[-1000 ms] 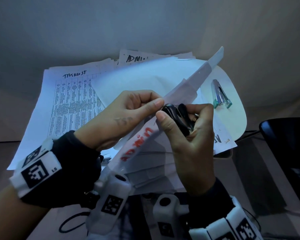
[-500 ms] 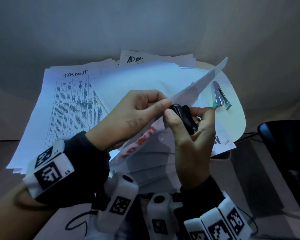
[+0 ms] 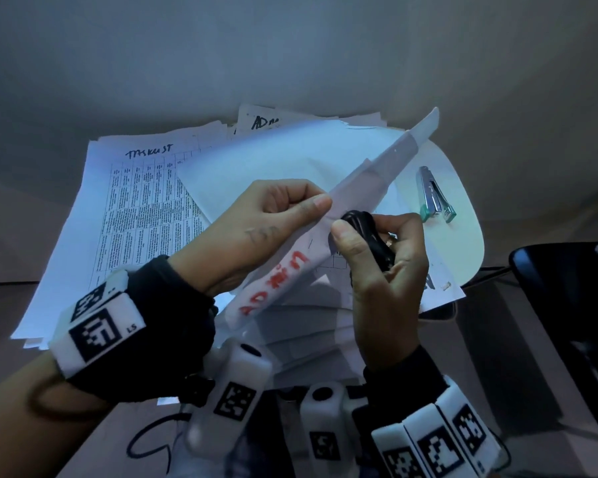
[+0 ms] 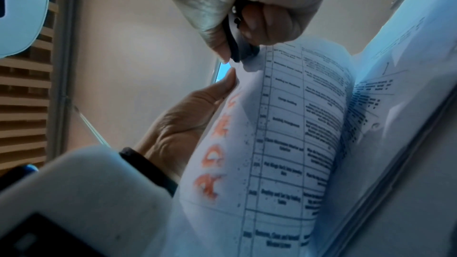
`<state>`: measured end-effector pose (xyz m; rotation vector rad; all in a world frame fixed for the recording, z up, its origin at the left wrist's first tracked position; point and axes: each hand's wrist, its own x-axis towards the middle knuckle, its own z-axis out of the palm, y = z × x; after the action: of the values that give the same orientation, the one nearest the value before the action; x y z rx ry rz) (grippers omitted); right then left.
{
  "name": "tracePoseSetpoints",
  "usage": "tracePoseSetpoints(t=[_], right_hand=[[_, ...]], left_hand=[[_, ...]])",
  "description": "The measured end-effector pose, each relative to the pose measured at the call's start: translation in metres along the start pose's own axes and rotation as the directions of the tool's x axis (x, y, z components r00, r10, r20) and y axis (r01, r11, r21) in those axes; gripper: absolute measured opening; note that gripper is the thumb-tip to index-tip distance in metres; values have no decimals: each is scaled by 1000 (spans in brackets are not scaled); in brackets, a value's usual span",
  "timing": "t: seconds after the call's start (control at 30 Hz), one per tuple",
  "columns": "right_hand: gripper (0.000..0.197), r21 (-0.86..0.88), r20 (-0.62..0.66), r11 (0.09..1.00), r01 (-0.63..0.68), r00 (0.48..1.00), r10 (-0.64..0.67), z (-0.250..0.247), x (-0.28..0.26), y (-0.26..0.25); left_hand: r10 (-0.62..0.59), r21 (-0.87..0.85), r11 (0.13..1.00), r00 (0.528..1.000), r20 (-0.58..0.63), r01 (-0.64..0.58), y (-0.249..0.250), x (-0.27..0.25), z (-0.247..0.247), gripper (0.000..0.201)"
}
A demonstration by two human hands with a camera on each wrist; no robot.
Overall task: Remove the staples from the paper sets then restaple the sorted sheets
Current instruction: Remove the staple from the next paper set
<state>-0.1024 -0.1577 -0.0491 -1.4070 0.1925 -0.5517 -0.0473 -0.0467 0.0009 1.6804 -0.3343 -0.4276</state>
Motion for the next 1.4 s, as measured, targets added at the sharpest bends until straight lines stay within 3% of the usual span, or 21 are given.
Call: tracePoseSetpoints(t=[0.13, 0.23, 0.4, 0.63, 0.7, 0.77, 0.87, 1.03, 1.13, 1.4], right_hand=[[19, -34, 36, 998, 52, 998, -51, -9, 2, -3], [19, -15, 50, 999, 52, 997, -51, -11, 1, -4], [20, -40, 145, 999, 33, 989, -27, 9, -7, -5], [21, -15, 80, 1000, 0, 997, 2, 10, -3, -2], [21, -10, 71, 1000, -10, 997, 10, 9, -4, -2], [19, -14, 70, 1000, -8, 998, 9, 7, -5, -1], [19, -31, 76, 999, -4, 997, 6, 3, -8, -3], [25, -54, 111, 998, -15, 994, 20, 2, -14, -4], [31, -67, 127, 997, -26, 991, 34, 6, -17, -7], [35, -90, 93, 996, -18, 995, 27, 17, -22, -9]], left_hand=[[-11, -13, 1000, 996, -91, 10, 8, 4, -13, 21], [-18, 15, 1000, 997, -76, 19, 14, 6, -19, 21], [103, 274, 957, 994, -33, -90, 19, 6, -10, 18], [-66, 172, 984, 989, 134, 42, 26, -11, -21, 22], [-18, 346, 938, 999, 33, 5, 25, -12, -21, 15], [81, 545, 838, 993, -83, -23, 20, -10, -19, 11], [186, 666, 744, 972, -142, -45, 13, -8, -16, 13], [190, 512, 858, 954, -234, -46, 13, -7, -14, 11], [147, 405, 913, 964, -220, -47, 15, -8, -14, 9], [164, 325, 940, 974, -157, -106, 16, -15, -11, 14]])
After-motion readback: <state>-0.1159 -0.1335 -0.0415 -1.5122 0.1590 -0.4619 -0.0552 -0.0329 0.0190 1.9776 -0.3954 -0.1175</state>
